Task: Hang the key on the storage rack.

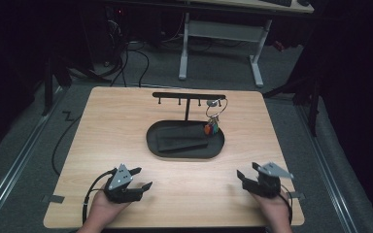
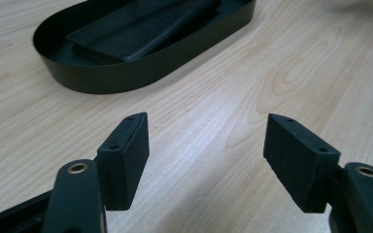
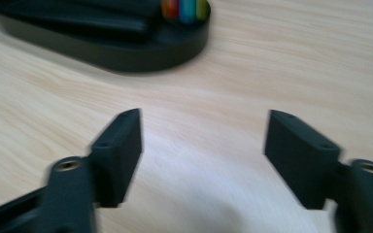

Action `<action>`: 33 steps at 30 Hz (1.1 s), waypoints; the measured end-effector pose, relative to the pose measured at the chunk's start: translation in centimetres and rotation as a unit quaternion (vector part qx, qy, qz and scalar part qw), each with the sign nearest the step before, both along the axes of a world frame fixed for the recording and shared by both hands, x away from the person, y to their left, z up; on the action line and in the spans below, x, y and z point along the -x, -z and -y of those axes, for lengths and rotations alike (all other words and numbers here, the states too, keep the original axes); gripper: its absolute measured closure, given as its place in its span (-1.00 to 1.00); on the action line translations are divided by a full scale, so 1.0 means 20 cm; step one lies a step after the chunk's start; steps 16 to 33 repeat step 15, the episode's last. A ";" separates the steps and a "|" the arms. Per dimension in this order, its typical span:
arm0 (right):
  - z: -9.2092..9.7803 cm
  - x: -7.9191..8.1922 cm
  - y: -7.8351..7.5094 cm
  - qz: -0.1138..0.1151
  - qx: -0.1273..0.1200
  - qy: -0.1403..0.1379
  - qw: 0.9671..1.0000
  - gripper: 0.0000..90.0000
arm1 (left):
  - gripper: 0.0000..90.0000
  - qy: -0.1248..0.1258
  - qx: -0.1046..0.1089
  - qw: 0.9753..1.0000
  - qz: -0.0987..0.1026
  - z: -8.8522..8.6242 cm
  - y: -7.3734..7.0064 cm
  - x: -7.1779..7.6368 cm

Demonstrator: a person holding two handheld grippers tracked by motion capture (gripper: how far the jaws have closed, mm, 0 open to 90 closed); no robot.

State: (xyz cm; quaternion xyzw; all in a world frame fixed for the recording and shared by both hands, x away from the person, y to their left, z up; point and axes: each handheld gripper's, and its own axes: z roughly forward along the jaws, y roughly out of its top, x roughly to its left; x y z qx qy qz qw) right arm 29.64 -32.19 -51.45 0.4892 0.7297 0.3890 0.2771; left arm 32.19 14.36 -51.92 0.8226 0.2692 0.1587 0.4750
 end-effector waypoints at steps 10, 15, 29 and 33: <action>0.01 0.01 -0.02 0.012 -0.028 -0.001 1.000 -0.38 | -0.27 -0.001 0.002 1.000 -0.006 0.01 0.00 0.01; 0.01 0.01 -0.03 0.015 -0.031 0.005 0.999 -0.38 | -0.27 -0.003 0.008 1.000 -0.002 -0.02 -0.01 0.00; 0.01 0.01 -0.03 0.015 -0.031 0.005 0.999 -0.38 | -0.27 -0.003 0.008 1.000 -0.002 -0.02 -0.01 0.00; 0.01 0.01 -0.03 0.015 -0.031 0.005 0.999 -0.38 | -0.27 -0.003 0.008 1.000 -0.002 -0.02 -0.01 0.00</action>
